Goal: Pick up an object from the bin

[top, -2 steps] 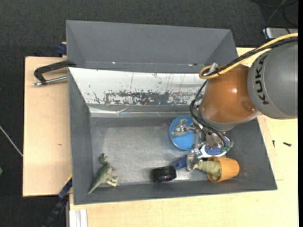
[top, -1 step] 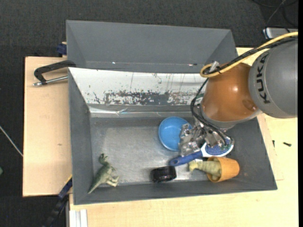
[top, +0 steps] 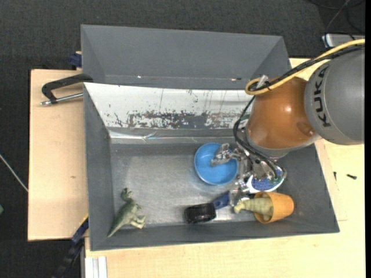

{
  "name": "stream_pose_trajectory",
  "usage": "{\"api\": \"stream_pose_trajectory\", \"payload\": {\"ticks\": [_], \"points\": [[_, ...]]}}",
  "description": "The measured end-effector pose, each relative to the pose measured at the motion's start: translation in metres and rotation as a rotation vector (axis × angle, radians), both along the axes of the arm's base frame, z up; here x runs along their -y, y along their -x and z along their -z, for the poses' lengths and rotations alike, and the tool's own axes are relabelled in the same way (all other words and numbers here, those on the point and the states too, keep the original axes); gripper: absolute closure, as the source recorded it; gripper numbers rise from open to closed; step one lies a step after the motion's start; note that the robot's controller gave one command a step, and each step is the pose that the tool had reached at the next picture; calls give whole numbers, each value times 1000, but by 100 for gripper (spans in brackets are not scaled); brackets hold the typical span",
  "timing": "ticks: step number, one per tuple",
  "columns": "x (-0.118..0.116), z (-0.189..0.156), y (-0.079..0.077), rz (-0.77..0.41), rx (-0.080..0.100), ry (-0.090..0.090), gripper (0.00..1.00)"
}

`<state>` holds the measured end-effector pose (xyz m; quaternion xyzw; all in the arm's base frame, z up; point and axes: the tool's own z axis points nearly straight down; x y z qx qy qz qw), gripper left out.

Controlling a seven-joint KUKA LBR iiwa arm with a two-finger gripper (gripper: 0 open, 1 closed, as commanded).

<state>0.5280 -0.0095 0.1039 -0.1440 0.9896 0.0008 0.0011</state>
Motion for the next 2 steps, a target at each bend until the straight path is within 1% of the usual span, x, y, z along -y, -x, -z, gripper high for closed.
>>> {"api": "stream_pose_trajectory", "payload": {"ticks": [1,2], "points": [[0,0,0,0,0,0,100],[-8,-87,11,-16,11,1,100]]}}
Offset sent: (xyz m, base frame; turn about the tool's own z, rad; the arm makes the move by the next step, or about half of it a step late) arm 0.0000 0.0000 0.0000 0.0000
